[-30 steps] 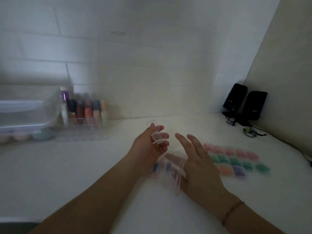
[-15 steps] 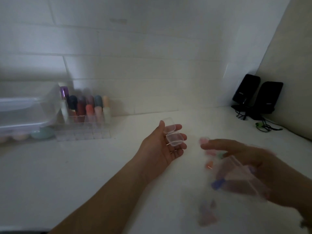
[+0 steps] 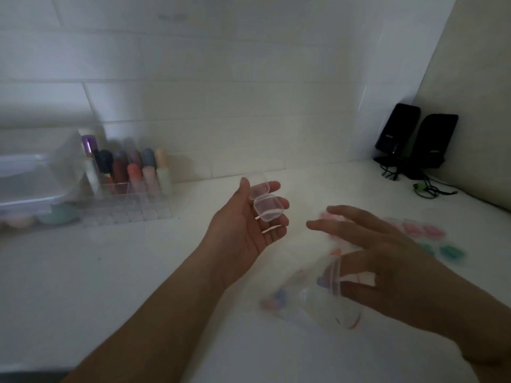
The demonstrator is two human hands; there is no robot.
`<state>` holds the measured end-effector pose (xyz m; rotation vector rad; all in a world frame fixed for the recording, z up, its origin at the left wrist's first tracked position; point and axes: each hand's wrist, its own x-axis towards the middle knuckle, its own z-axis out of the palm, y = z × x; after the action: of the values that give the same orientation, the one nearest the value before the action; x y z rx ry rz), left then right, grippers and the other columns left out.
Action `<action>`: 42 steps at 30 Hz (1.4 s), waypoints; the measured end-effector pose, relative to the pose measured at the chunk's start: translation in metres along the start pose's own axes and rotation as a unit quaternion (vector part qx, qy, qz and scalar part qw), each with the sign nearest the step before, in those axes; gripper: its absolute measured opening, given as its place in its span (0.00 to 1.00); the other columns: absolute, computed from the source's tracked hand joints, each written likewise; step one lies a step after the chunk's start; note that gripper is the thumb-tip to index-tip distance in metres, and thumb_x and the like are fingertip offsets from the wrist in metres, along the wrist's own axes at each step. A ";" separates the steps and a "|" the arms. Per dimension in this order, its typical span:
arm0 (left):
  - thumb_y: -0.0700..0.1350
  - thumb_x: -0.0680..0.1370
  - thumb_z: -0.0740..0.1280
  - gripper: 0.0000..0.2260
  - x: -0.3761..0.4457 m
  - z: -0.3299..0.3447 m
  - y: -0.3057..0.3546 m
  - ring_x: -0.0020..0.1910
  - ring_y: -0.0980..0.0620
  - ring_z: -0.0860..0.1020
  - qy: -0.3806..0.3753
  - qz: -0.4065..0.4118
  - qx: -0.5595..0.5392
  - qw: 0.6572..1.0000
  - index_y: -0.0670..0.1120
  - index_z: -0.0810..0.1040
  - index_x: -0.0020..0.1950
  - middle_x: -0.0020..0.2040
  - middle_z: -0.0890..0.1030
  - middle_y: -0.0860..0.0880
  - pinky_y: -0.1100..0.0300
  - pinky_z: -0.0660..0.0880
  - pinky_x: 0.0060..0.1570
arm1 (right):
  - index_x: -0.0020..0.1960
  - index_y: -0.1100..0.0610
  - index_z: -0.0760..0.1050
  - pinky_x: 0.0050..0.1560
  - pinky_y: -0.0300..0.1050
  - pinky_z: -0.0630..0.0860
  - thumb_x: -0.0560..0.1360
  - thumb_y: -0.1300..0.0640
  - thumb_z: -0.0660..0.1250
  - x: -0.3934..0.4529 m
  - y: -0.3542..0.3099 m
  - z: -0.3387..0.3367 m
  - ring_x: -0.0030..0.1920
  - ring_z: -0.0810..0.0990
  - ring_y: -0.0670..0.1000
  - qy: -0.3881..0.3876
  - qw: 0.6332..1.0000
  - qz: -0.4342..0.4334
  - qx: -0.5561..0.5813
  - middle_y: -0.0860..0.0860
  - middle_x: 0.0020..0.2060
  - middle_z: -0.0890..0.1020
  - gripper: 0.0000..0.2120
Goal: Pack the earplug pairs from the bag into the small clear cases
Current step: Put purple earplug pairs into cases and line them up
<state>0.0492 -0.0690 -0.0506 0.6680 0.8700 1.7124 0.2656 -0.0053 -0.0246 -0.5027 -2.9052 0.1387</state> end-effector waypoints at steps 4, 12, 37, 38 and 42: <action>0.59 0.82 0.53 0.23 -0.002 0.001 -0.010 0.34 0.48 0.78 -0.004 -0.057 0.050 0.997 0.43 0.78 0.57 0.43 0.81 0.43 0.55 0.77 0.39 | 0.45 0.33 0.81 0.68 0.54 0.63 0.68 0.44 0.74 -0.010 0.014 -0.017 0.76 0.54 0.41 0.022 0.993 -0.054 0.100 0.31 0.72 0.63 0.08; 0.58 0.81 0.52 0.23 0.000 0.009 -0.019 0.35 0.47 0.78 0.002 -0.058 0.087 0.995 0.42 0.78 0.56 0.42 0.81 0.42 0.53 0.76 0.42 | 0.49 0.47 0.82 0.58 0.53 0.78 0.72 0.48 0.73 -0.024 0.037 -0.032 0.58 0.81 0.56 0.129 0.863 -0.082 0.481 0.52 0.53 0.85 0.08; 0.57 0.83 0.51 0.25 -0.007 0.016 -0.022 0.33 0.47 0.77 0.034 -0.104 0.048 0.993 0.40 0.77 0.60 0.45 0.80 0.41 0.55 0.72 0.39 | 0.37 0.43 0.78 0.58 0.49 0.67 0.70 0.37 0.63 -0.016 0.016 -0.027 0.66 0.67 0.45 0.147 0.984 0.029 0.095 0.37 0.60 0.73 0.11; 0.57 0.83 0.51 0.24 -0.007 0.015 -0.023 0.33 0.47 0.77 0.043 -0.104 0.041 0.993 0.40 0.78 0.59 0.45 0.80 0.41 0.55 0.72 0.39 | 0.38 0.39 0.79 0.62 0.50 0.62 0.70 0.35 0.62 -0.022 0.020 -0.029 0.72 0.59 0.44 0.067 0.995 -0.002 0.075 0.33 0.66 0.68 0.11; 0.57 0.83 0.52 0.24 -0.004 0.014 -0.026 0.33 0.48 0.77 0.071 -0.109 0.031 0.991 0.41 0.79 0.57 0.44 0.81 0.41 0.55 0.74 0.38 | 0.46 0.24 0.76 0.72 0.58 0.49 0.71 0.30 0.60 -0.021 0.012 -0.021 0.74 0.31 0.37 -0.138 0.988 -0.009 0.071 0.24 0.71 0.43 0.08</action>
<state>0.0752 -0.0654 -0.0637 0.4770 1.0587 1.5551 0.2934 0.0005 -0.0094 -0.4666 -3.1340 0.4422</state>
